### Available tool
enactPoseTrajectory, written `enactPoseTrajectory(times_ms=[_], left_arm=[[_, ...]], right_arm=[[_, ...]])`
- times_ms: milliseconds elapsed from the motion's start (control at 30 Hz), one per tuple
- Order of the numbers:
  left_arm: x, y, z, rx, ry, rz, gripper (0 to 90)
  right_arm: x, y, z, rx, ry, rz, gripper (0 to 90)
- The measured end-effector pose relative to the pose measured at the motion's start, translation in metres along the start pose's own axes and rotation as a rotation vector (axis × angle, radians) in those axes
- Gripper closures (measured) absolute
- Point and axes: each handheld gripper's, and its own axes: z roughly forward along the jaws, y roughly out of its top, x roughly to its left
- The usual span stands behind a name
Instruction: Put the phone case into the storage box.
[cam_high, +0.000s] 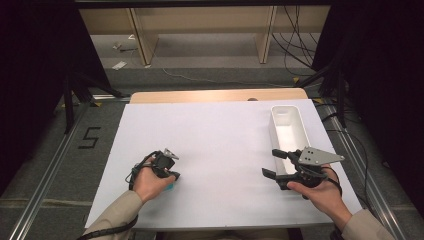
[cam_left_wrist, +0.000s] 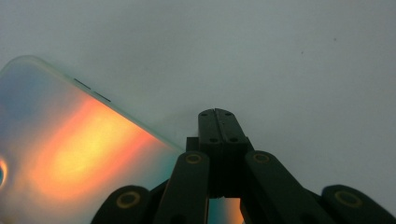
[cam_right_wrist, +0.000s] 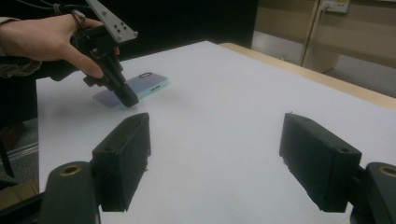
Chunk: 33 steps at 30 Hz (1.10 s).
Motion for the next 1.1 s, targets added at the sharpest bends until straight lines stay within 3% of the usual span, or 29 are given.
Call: enactPoseTrajectory(times_ms=[433, 1100], left_arm=[[0.006, -0.019, -0.013, 0.071, 0.016, -0.012, 89.8], [0.018, -0.036, -0.025, 0.106, 0.047, -0.055, 89.8]], right_arm=[[0.000, 0.000, 0.000, -0.002, -0.001, 0.004, 25.6], [0.000, 0.000, 0.000, -0.004, -0.003, 0.004, 25.6]])
